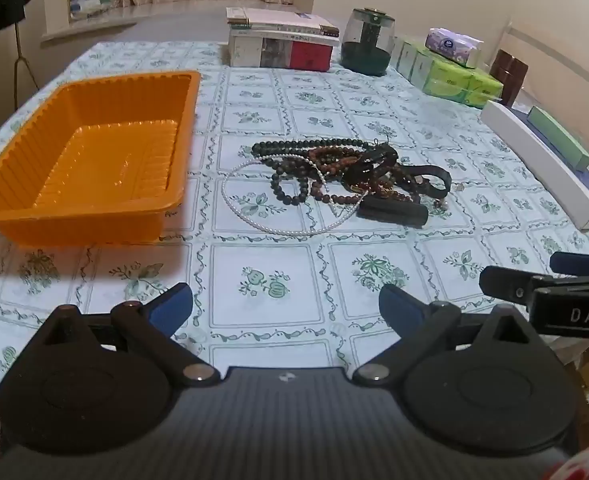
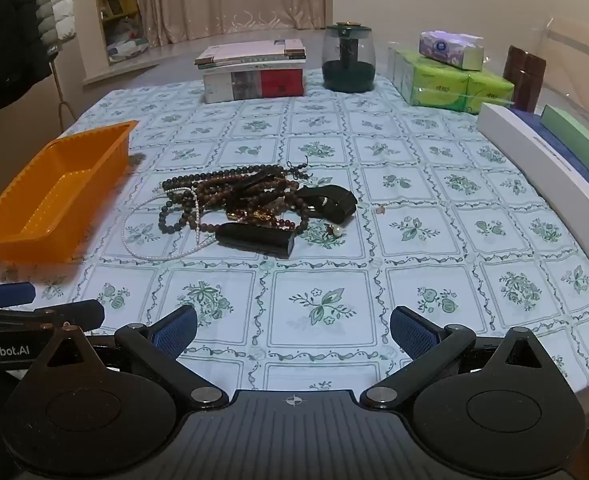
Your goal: Organize jewelry
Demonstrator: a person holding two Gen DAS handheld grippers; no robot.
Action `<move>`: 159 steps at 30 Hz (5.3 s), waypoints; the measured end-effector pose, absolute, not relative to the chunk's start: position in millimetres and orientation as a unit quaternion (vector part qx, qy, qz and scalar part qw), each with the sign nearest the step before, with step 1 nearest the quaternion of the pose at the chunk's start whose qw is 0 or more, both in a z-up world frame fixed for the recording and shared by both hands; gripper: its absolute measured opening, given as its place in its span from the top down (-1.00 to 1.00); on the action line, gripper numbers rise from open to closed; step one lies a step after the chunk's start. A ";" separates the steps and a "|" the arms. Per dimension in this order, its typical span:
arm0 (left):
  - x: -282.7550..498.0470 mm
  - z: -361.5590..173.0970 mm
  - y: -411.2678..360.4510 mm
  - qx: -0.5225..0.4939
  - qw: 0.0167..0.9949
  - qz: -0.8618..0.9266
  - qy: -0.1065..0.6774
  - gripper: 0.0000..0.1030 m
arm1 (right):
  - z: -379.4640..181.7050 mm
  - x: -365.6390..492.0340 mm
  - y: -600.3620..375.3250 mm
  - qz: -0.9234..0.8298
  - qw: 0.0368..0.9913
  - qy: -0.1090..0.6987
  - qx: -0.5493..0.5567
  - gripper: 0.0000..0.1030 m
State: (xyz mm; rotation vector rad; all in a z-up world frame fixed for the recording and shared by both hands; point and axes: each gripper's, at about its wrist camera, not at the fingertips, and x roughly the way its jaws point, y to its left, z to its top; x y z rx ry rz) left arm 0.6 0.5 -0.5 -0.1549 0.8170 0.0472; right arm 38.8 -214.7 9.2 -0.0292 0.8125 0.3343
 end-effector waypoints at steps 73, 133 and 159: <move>3.0 1.6 -6.6 -0.077 0.915 0.015 0.396 -0.91 | 10.8 39.7 -217.9 0.161 0.905 0.392 -0.015 -0.99; -17.1 -1.2 271.4 -0.248 0.907 0.142 0.309 -0.45 | 1.9 57.4 -177.7 0.182 0.897 0.402 -0.014 -0.99; 8.0 -15.4 271.3 -0.274 0.895 0.102 0.338 0.78 | -12.4 76.2 -144.1 0.196 0.885 0.419 -0.051 -0.99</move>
